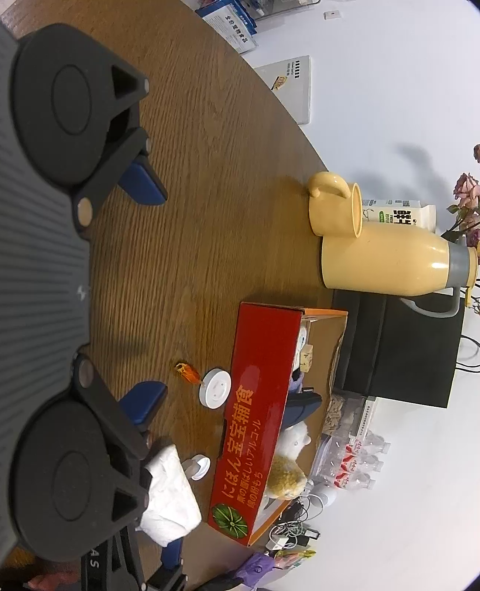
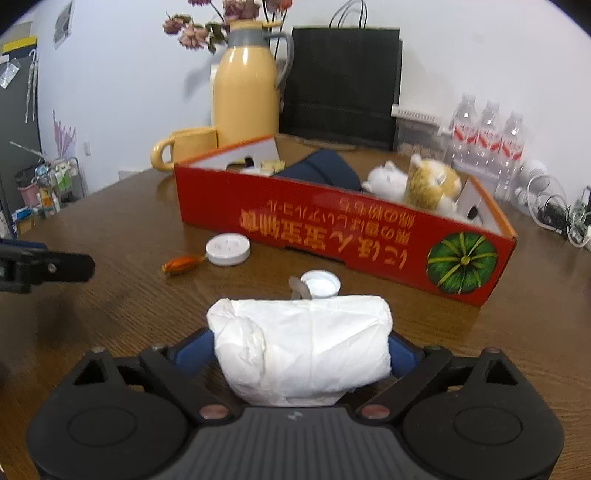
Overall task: Organize objects
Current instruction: 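Grasp the white cloth with the right tool and lift it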
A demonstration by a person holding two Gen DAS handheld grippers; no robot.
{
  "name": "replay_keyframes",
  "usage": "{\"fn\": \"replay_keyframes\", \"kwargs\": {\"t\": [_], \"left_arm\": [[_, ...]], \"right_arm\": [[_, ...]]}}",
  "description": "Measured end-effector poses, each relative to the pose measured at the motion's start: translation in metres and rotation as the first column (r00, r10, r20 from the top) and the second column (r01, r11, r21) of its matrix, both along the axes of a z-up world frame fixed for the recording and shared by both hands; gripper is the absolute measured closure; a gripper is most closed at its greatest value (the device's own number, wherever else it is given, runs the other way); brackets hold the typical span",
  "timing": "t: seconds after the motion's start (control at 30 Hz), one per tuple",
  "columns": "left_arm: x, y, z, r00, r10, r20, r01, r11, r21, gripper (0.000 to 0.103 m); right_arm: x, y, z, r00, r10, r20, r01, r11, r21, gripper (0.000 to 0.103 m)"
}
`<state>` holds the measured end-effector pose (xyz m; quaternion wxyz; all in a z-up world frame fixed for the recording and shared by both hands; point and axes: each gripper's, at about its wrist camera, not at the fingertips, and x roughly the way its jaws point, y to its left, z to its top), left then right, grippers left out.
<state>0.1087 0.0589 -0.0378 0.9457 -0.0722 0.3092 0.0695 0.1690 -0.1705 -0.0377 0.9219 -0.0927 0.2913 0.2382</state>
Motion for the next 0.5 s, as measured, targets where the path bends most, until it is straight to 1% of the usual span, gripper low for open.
{"fn": "replay_keyframes", "kwargs": {"t": [0.2,0.3,0.37,0.43,0.5], "left_arm": [[0.013,-0.008,-0.002,1.0,-0.021,-0.01,0.021,1.0,0.022,0.0],[0.026,-0.014,-0.004,1.0,-0.025,-0.016,0.026,0.999,0.039,0.0],[0.036,-0.019,-0.005,1.0,-0.018,-0.01,0.018,0.999,0.038,0.0],[0.046,-0.024,-0.007,0.999,-0.032,-0.009,0.032,0.999,0.042,0.0],[0.056,-0.03,-0.009,0.999,-0.044,-0.024,0.045,0.997,0.061,0.001]], "right_arm": [[-0.002,-0.011,0.005,0.999,-0.034,0.021,0.033,0.998,0.058,0.017],[-0.002,-0.019,0.007,0.997,-0.077,0.03,0.074,0.993,0.092,0.017],[-0.003,-0.023,0.008,0.994,-0.105,0.039,0.1,0.989,0.111,0.017],[-0.004,-0.027,0.009,0.99,-0.133,0.054,0.126,0.984,0.126,0.017],[-0.006,-0.031,0.011,0.985,-0.159,0.069,0.148,0.979,0.137,0.017]]}}
